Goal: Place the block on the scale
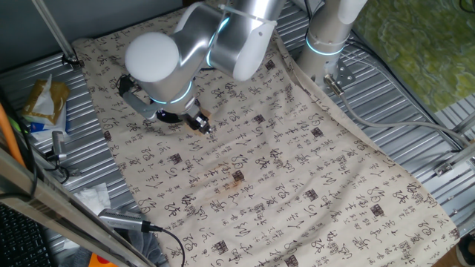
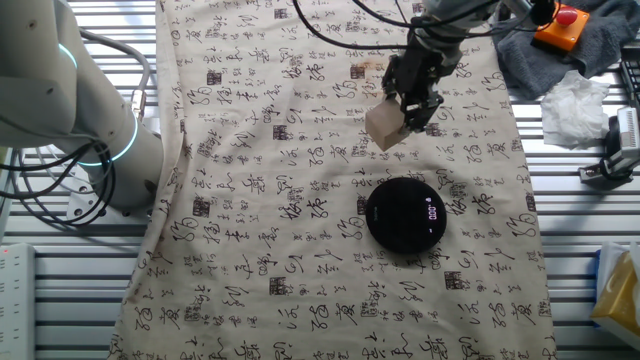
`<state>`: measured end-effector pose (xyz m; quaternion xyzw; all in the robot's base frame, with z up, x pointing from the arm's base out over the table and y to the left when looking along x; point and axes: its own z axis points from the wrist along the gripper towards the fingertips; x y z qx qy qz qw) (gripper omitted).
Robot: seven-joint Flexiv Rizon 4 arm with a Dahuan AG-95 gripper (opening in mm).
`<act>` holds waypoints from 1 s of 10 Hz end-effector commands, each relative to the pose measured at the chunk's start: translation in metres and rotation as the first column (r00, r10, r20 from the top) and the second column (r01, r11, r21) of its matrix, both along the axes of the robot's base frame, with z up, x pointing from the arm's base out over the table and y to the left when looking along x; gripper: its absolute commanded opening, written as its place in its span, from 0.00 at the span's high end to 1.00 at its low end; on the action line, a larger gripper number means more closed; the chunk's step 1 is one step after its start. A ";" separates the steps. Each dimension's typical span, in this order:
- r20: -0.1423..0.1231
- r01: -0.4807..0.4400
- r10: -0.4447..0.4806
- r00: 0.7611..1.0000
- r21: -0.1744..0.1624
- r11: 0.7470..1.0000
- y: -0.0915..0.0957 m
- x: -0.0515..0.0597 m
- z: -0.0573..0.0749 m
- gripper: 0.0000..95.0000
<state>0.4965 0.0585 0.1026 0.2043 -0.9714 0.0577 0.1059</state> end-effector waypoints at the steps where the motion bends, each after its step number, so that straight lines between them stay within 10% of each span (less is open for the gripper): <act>1: -0.002 -0.003 0.003 1.000 -0.008 1.000 0.000 0.000 0.000 1.00; 10: -0.001 -0.040 0.040 0.999 -0.020 0.999 -0.031 -0.001 -0.009 1.00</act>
